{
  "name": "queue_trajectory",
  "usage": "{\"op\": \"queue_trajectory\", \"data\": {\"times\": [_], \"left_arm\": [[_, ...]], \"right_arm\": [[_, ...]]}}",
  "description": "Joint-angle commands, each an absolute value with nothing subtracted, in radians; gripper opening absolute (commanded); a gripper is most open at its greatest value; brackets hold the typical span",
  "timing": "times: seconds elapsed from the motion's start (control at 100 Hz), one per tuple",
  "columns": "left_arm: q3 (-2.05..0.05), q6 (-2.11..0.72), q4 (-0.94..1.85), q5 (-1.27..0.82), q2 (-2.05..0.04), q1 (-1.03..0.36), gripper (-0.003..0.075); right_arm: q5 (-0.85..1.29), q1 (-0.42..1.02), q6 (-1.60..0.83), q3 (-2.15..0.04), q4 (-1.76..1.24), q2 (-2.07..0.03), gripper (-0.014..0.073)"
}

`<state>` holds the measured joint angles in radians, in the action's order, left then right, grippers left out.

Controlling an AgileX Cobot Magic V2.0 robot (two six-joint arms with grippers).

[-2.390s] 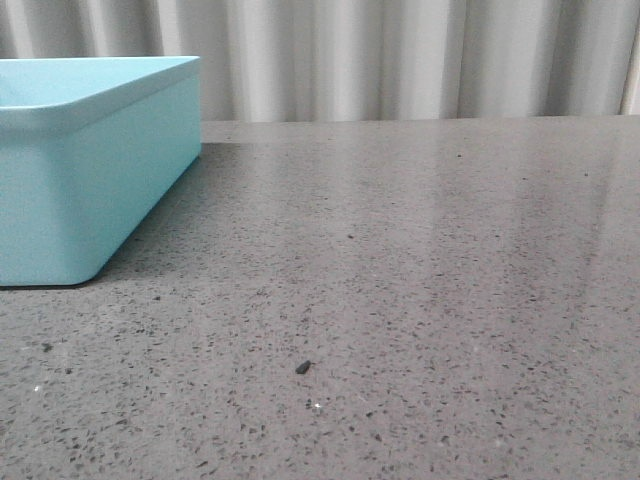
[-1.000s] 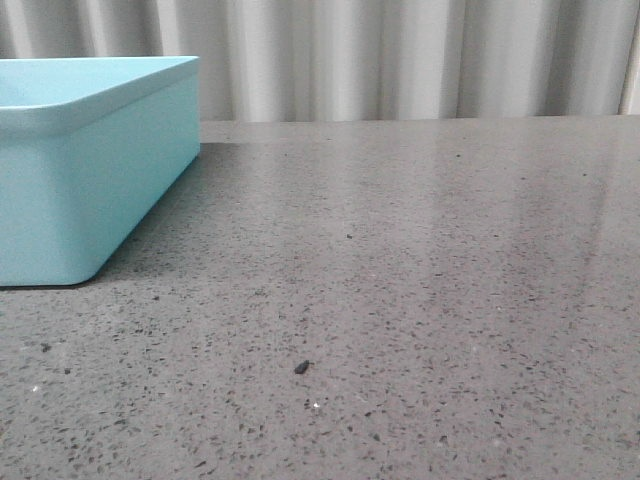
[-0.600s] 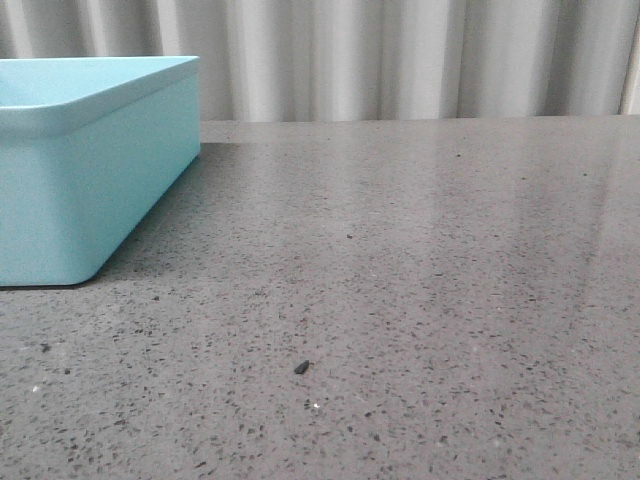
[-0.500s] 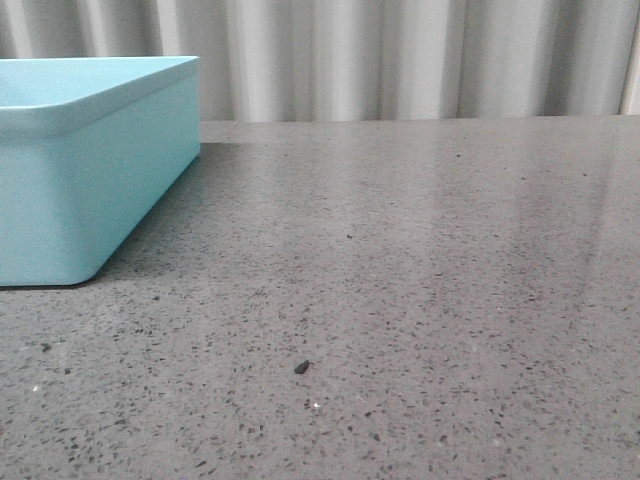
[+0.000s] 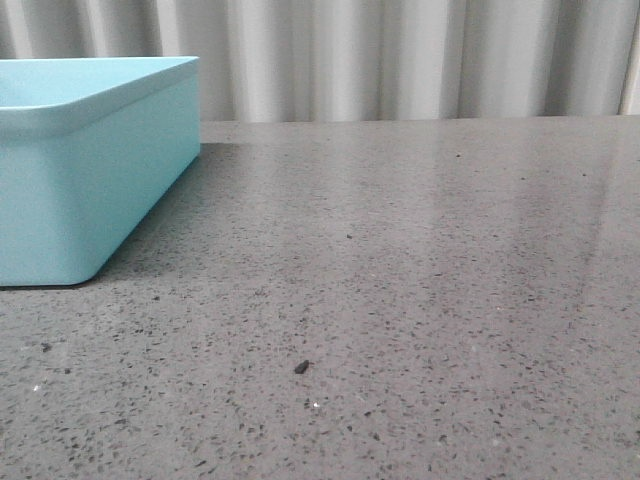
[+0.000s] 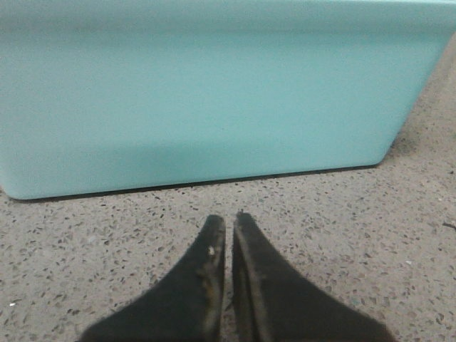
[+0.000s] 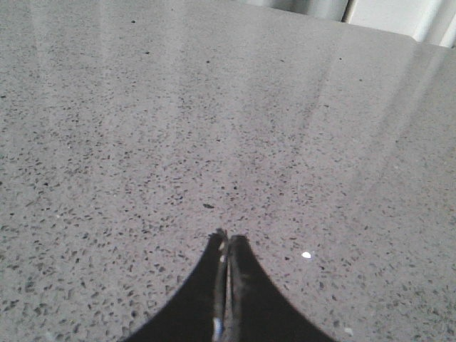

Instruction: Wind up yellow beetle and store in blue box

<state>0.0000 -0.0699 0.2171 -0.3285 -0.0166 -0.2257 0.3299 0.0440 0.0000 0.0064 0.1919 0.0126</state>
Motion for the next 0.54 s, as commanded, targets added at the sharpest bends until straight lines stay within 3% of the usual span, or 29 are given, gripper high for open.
{"op": "queue_trajectory", "data": {"times": [0.0,0.53], "left_arm": [[0.024,-0.062,0.231,-0.276,-0.029,-0.229,-0.0021],[0.024,-0.062,0.231,-0.276,-0.029,-0.229,-0.0021]], "right_arm": [[0.319,0.04,-0.009,0.033,0.19,0.029,-0.0053],[0.311,0.04,-0.009,0.033,0.19,0.029,-0.0053]]}}
